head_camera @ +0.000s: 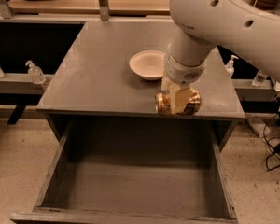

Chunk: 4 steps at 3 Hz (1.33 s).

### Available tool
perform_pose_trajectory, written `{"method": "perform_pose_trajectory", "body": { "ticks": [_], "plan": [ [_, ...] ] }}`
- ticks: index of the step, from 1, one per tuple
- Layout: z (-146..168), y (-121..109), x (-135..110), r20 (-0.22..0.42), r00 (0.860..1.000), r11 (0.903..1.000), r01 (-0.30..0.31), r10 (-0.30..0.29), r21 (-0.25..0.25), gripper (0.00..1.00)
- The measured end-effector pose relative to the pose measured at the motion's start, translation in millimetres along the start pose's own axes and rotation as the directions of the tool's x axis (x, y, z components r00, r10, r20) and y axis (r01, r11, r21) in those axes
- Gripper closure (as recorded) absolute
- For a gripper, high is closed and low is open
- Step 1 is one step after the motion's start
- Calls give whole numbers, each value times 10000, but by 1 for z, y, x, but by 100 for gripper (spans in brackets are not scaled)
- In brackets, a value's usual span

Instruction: Pick orange can from top drawer and place on counter

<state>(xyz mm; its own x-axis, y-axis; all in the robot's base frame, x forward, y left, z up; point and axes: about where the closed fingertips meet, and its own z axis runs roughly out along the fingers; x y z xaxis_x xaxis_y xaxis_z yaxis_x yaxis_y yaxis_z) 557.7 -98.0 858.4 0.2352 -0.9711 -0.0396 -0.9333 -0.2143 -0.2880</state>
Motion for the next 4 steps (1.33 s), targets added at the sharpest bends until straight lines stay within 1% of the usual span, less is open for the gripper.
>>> {"method": "perform_pose_trajectory", "body": {
  "ticks": [1, 2, 3, 4],
  "plan": [
    [2, -1, 5, 49, 9999, 9999, -143, 143, 46, 100],
    [-2, -8, 9, 185, 9993, 9990, -340, 335, 293, 100],
    [-10, -22, 22, 367, 9974, 9959, -649, 627, 625, 100],
    [-18, -39, 33, 526, 9947, 9922, -924, 882, 832, 85]
  ]
}}
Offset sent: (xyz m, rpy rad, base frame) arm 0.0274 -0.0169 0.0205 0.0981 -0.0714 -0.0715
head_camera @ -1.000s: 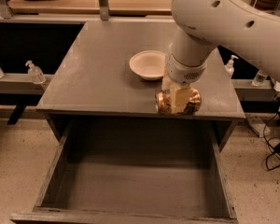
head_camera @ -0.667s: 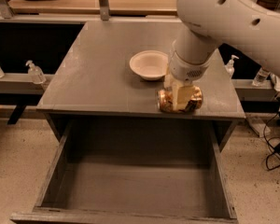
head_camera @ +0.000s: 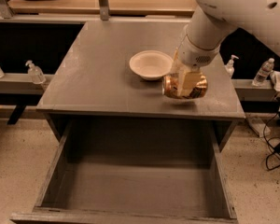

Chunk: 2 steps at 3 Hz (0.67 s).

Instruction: Pick orange can from top drawer and place on counter

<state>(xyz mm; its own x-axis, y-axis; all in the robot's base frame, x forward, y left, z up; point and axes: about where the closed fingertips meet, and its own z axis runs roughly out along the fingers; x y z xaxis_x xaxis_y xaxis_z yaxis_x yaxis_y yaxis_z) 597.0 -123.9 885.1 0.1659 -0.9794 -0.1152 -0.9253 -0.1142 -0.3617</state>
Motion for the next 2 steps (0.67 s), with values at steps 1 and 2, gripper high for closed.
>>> {"method": "perform_pose_trajectory", "body": {
  "ticks": [1, 2],
  "plan": [
    [-1, -1, -1, 6, 10000, 10000, 9, -9, 37, 62],
    [0, 0, -2, 6, 10000, 10000, 29, -29, 20, 39]
  ]
}}
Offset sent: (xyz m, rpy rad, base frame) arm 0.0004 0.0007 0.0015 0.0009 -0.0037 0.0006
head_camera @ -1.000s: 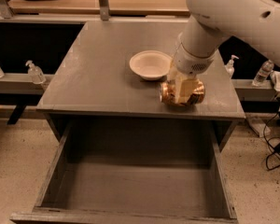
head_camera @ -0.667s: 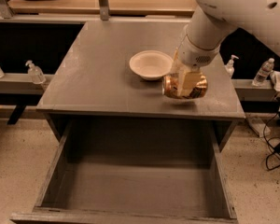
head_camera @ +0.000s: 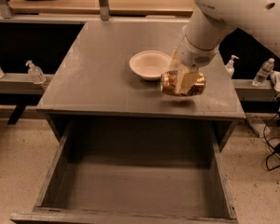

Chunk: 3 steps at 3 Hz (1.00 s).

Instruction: Pick orange can from top drawer and place on counter

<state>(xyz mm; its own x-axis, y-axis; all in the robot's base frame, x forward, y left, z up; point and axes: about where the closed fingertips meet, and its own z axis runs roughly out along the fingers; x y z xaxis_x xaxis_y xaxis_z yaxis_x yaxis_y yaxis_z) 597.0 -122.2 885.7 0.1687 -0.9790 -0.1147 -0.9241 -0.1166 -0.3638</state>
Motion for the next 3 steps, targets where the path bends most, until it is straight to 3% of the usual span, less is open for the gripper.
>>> {"method": "perform_pose_trajectory", "body": {
  "ticks": [1, 2, 3],
  "plan": [
    [1, 0, -1, 2, 10000, 10000, 17, -17, -14, 15],
    [22, 2, 7, 179, 9997, 9992, 141, -135, -381, 0],
    [22, 3, 7, 179, 9997, 9992, 142, -135, -382, 0]
  ]
}}
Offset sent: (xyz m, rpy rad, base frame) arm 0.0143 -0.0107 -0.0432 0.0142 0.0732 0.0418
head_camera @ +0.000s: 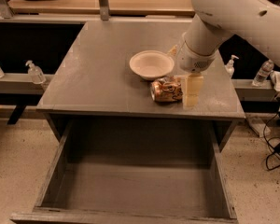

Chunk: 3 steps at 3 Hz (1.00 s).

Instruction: Pick orange can from top drawer and place on counter

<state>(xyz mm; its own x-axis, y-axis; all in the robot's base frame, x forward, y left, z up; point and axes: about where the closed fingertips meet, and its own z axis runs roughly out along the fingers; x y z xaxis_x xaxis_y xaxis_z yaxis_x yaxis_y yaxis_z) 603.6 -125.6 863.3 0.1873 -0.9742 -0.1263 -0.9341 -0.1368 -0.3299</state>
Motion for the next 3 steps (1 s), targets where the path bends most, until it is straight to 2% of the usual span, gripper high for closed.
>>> {"method": "perform_pose_trajectory", "body": {
  "ticks": [1, 2, 3],
  "plan": [
    [-34, 5, 8, 790, 9969, 9967, -58, -6, 813, 0],
    [-75, 14, 22, 1125, 9936, 9852, -292, 102, 1688, 0],
    [-75, 14, 21, 1122, 9936, 9853, -287, 97, 1685, 0]
  ]
}}
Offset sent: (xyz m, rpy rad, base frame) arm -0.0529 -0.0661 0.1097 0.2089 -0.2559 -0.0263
